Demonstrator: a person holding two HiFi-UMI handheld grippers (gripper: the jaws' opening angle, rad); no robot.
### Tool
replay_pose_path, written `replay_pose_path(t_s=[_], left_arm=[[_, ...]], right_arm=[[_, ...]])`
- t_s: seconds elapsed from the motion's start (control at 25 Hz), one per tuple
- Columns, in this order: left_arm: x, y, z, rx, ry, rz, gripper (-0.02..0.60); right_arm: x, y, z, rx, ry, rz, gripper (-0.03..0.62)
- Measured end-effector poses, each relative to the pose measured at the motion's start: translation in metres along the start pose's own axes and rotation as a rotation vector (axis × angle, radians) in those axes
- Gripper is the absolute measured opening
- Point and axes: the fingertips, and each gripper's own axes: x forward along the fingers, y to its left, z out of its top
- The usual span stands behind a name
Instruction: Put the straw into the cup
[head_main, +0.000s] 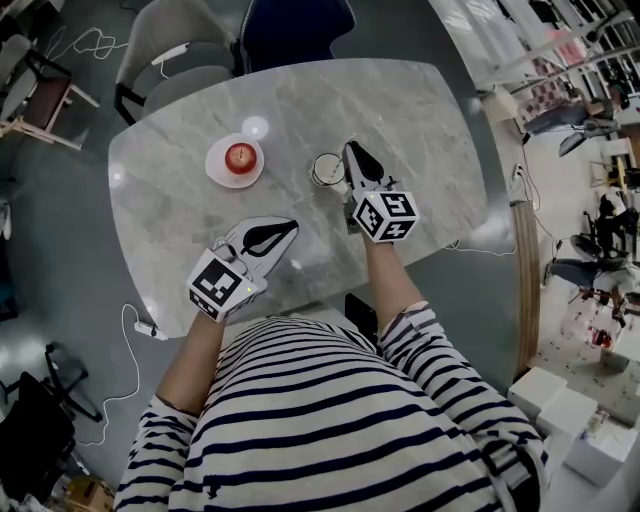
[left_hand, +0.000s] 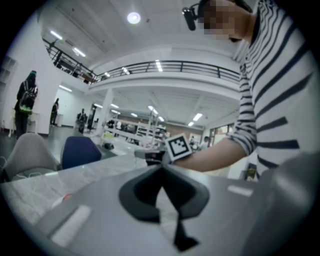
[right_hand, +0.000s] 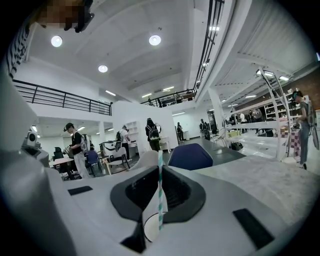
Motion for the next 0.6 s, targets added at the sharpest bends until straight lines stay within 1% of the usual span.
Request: replay_pose_path(t_s=[0.6], left_arm=[[0.002,0.000,-0.004,-0.011,0.008,0.002,0.006]], right_arm=[[0.001,-0.004,-0.044,-0.016,0.129,-0.009,0.009]])
